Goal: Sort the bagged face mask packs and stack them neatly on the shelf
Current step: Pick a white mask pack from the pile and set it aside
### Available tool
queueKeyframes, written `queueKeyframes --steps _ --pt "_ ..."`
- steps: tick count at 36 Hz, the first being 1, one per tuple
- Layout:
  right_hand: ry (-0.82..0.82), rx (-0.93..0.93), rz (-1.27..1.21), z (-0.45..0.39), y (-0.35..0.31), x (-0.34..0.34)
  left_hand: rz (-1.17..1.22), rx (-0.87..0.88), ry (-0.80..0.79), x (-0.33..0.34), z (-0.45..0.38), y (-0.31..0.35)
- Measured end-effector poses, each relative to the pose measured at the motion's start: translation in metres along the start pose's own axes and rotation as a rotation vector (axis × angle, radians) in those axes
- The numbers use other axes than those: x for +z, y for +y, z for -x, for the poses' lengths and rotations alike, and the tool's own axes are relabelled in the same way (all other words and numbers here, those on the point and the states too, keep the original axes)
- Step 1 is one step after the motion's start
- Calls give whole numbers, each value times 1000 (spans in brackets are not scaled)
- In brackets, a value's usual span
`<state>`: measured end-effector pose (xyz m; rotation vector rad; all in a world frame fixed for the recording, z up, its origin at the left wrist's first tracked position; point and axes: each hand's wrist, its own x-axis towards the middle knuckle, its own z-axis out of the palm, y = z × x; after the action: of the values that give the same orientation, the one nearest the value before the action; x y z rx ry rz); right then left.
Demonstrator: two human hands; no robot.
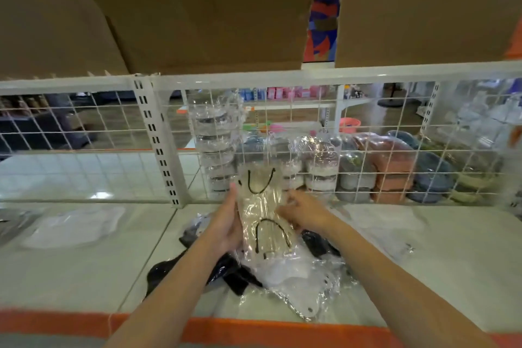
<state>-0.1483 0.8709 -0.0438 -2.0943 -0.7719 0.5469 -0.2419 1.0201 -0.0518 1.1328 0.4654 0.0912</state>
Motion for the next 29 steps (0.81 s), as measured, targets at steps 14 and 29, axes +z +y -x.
queueKeyframes --steps 14,29 --pt "64 410 651 21 99 -23 -321 -41 9 28 -22 -16" --pt "404 270 -150 48 94 -70 -380 -106 44 49 -29 -19"
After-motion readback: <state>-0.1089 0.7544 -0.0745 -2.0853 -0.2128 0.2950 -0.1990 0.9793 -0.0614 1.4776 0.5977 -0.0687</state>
